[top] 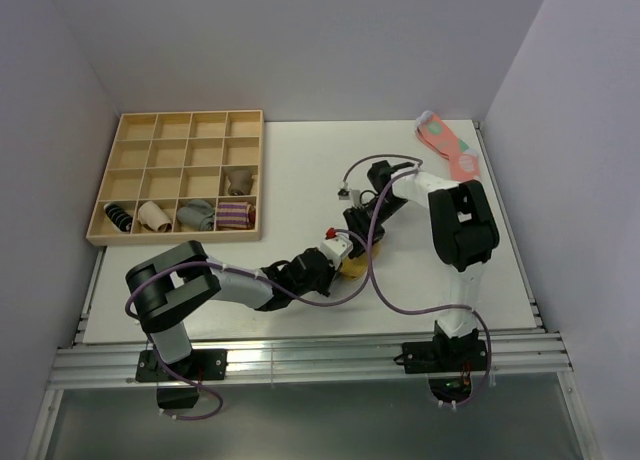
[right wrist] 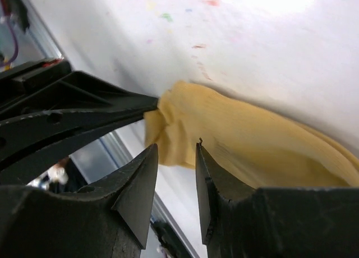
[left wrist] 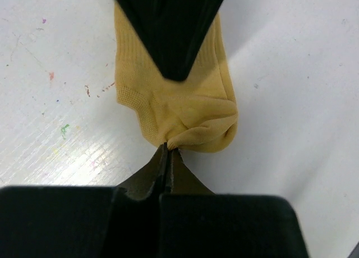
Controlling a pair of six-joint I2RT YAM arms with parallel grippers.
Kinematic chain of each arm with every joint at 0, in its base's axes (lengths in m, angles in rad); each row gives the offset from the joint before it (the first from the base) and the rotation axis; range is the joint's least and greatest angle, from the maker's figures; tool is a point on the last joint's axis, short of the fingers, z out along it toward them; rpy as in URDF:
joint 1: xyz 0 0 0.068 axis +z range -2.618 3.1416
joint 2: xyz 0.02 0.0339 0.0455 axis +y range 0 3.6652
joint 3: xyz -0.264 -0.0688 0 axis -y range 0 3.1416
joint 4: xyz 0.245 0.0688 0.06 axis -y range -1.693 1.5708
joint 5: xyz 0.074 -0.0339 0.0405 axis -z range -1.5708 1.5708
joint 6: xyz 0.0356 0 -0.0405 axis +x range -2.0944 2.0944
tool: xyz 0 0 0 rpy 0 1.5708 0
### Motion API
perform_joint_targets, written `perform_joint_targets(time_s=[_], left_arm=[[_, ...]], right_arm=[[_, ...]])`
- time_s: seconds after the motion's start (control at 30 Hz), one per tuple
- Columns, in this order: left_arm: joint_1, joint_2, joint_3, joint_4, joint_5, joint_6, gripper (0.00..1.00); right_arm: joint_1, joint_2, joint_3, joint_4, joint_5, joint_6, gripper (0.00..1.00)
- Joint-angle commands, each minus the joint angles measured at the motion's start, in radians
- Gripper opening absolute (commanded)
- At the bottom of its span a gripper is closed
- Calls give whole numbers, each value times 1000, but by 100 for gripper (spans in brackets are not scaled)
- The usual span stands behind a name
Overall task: Roll the socks
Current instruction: Roll the sock at the center of the board, then adjust the sock at the center of the board.
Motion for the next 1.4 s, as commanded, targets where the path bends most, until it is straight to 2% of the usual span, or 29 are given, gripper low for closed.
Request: perform_joint_targets(time_s=[0.0,0.23,0.47,0.73,0.83,1.0,1.37], left_arm=[[-10,10,28,3,-38,-4,0],[-13,16,42,-3,-49,-3,0],[-18,3,41,-17,-62,-4,0],[-21,-7,42,-29,-69,-4,0],[-24,-2,51,-37,-70,-6,0],[-36,-2,70,-60,-76,-4,0],[-45,61,160,-155,-95,-6,0]], right_arm=[[-38,-86,-31,103,75,96,41],[-123,-158,-109,210,273,208,39],[-149,-173,-128,268,378,272,35],[-155,-121,-89,279,392,283,34],[-153,-98,-62,276,389,277,26],[-141,-71,-17,275,383,254,20],[-68,14,95,273,309,203,18]])
